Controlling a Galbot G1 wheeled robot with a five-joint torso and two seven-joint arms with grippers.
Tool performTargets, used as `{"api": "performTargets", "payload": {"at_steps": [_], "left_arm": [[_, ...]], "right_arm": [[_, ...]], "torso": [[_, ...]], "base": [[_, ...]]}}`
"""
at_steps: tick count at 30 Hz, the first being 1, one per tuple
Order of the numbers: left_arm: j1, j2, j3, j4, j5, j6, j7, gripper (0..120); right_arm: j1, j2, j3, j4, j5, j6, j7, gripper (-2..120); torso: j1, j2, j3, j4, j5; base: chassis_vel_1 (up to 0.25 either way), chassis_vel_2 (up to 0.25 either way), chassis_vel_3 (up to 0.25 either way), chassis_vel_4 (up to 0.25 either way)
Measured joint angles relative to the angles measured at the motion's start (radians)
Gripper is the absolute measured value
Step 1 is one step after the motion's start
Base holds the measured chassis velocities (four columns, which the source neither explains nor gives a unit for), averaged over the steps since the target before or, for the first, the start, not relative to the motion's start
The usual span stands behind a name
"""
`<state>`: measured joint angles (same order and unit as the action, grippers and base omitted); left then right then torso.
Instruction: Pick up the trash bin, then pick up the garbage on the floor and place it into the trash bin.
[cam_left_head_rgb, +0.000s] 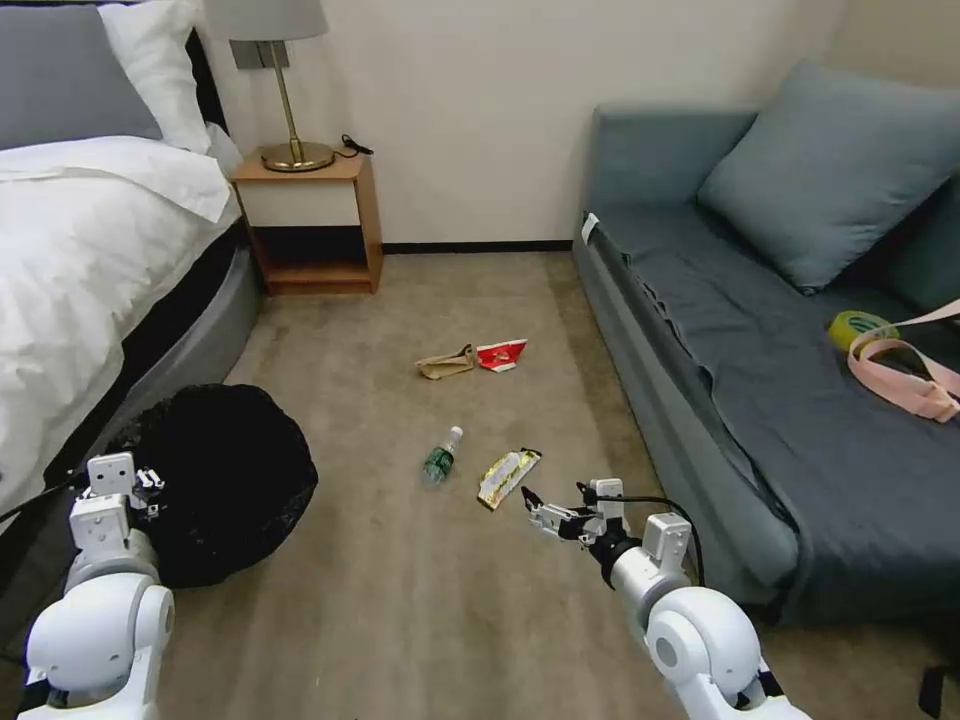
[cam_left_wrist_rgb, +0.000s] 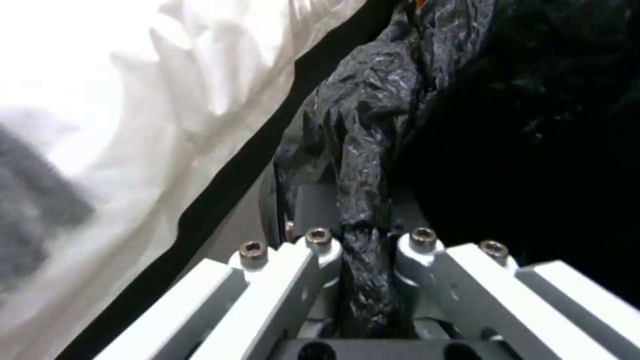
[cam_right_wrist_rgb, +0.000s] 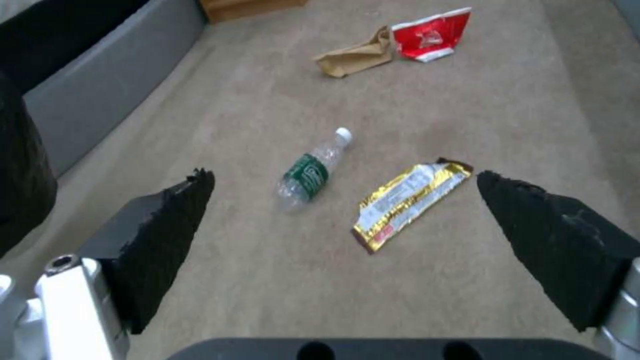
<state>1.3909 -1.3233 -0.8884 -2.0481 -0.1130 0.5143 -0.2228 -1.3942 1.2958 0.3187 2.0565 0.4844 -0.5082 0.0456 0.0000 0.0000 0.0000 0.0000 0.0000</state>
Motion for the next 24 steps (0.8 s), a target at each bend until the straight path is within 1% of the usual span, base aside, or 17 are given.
{"api": "performTargets", "payload": {"at_steps": [10,17,24], "left_arm": [[0.002,-0.004,-0.002,0.011,0.0,-0.008,0.003,4],[0.001,-0.007,-0.003,0.02,0.001,-0.015,0.004,4],[-0.017,-0.008,0.002,0.042,0.003,-0.019,0.005,4]], "right_arm": [[0.018,-0.035,-0.027,-0.033,-0.013,-0.004,-0.003,100],[0.03,-0.044,-0.041,-0.056,-0.02,-0.007,-0.004,100],[0.051,-0.06,-0.065,-0.099,-0.039,-0.008,-0.011,100]], "torso": [[0.0,0.0,0.0,0.0,0.0],[0.0,0.0,0.0,0.0,0.0],[0.0,0.0,0.0,0.0,0.0]], "base": [[-0.134,0.143,0.139,-0.141],[-0.153,0.146,0.164,-0.157],[-0.147,0.149,0.144,-0.157]]}}
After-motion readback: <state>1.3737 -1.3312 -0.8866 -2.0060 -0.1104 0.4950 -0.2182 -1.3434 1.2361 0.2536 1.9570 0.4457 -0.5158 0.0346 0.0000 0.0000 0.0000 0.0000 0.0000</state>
